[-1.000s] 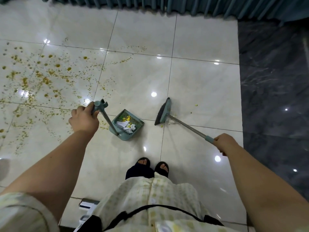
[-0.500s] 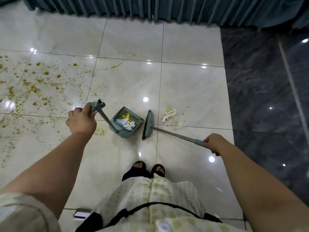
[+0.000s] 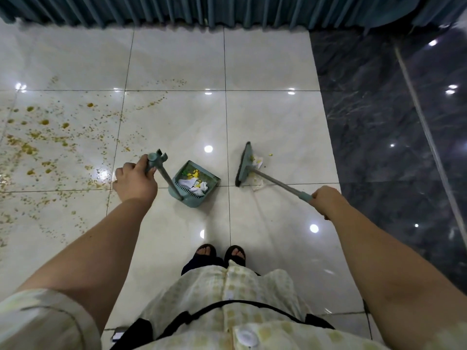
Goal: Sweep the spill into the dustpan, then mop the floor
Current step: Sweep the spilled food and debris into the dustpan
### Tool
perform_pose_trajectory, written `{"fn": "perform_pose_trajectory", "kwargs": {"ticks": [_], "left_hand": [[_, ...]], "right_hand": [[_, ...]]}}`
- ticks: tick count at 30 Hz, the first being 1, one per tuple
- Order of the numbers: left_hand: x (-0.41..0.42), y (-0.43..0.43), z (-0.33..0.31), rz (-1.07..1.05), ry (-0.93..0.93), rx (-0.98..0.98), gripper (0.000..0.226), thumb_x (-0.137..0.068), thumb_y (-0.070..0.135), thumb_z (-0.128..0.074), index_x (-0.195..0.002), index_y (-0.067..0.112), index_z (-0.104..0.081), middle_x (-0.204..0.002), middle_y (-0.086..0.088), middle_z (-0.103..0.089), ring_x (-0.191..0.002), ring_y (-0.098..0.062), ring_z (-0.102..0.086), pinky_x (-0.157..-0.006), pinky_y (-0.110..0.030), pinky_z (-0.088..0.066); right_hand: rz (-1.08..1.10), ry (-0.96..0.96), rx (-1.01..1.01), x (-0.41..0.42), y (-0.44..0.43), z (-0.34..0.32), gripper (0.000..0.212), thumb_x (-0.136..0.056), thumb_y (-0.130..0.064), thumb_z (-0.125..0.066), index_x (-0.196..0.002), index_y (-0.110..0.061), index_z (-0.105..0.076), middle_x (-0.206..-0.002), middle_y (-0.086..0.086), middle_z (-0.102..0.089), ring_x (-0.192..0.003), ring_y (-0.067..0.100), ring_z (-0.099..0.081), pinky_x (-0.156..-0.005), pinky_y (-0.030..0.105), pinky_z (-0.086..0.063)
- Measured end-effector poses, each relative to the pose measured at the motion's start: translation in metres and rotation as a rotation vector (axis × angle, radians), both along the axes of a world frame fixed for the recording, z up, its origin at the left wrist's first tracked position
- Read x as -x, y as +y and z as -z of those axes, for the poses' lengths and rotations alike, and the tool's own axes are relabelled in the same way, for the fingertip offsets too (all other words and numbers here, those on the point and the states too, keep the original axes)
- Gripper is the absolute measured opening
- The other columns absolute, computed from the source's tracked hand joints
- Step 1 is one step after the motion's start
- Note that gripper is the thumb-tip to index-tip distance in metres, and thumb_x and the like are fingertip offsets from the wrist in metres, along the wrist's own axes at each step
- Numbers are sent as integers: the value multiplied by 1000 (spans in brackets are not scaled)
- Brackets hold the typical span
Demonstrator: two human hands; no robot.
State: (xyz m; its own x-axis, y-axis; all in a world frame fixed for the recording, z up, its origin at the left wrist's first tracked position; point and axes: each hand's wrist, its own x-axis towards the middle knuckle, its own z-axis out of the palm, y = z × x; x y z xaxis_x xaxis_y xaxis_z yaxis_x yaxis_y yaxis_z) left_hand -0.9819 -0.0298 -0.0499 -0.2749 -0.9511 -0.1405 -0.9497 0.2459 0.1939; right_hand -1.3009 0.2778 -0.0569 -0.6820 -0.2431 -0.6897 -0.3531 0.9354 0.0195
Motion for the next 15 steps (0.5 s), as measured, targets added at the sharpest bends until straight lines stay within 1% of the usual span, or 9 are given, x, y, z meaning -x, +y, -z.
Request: {"fn": "perform_pose_trajectory", "kwargs": {"ticks": [2,5,7,8,10,11,12,13,15], "left_hand": [[13,1,1,18,16,-10,34,-97,32,-48,-131,27,-50,-117,-18,-54,-114,-39,-42,-88,-51,-39],[34,-1,3,66,23,-15,34,-96,31,-49,-130,29,-50,-116,-17,-55,-113,-38,-43,-86,-49,-40],[49,-4,5,108,25,-8,34,-96,32,-50,-130,29,-50,-115,-17,-56,-111,-38,-44,-84,-48,-40],[57,-7,7,128,28,-3,35,-96,32,-50,-130,28,-50,-114,-17,-56,-111,-38,-44,-84,-48,-41],[72,-13,10,170,29,1,36,-96,34,-48,-132,29,-49,-114,-16,-56,-111,-38,-44,-84,-47,-40],[79,-17,11,194,29,1,37,-97,35,-48,-133,29,-49,-114,-16,-56,-111,-37,-44,-85,-47,-40],[86,-23,13,218,29,-3,37,-97,36,-47,-133,30,-49,-115,-15,-56,-111,-37,-44,-85,-47,-40],[92,-29,14,243,28,-8,37,-97,36,-47,-133,30,-49,-115,-15,-56,-111,-37,-44,-86,-47,-40],[101,-45,18,297,29,-10,36,-96,35,-48,-132,30,-49,-114,-14,-56,-110,-37,-44,-85,-46,-40]], "right_hand": [[95,-6,86,4,10,-4,37,-92,-36,-54,-88,-3,-68,-70,14,-63,-56,29,-62,-62,36,-56],[148,82,137,9,21,-12,44,-91,-44,-54,-82,-3,-66,-71,12,-65,-61,30,-64,-63,36,-56],[203,127,134,9,20,-11,33,-87,-35,-60,-84,-2,-64,-70,11,-64,-63,29,-64,-63,37,-57],[285,82,148,7,16,-7,26,-86,-27,-62,-89,0,-62,-75,13,-64,-61,29,-64,-58,36,-57],[518,-162,189,-2,-1,-2,24,-89,-12,-59,-105,1,-49,-95,18,-62,-58,26,-66,-46,30,-53],[602,-289,224,-8,-13,-2,26,-92,-9,-58,-112,0,-43,-101,19,-59,-58,24,-65,-45,28,-52],[639,-357,263,-14,-26,-1,28,-93,-8,-57,-115,-2,-41,-100,18,-58,-57,23,-64,-46,28,-52],[665,-363,299,-18,-38,3,29,-92,-7,-56,-116,-2,-40,-96,17,-58,-56,21,-60,-46,26,-50],[739,-291,347,-26,-60,14,32,-91,-5,-55,-119,-2,-40,-93,19,-56,-53,19,-54,-41,23,-44]]}}
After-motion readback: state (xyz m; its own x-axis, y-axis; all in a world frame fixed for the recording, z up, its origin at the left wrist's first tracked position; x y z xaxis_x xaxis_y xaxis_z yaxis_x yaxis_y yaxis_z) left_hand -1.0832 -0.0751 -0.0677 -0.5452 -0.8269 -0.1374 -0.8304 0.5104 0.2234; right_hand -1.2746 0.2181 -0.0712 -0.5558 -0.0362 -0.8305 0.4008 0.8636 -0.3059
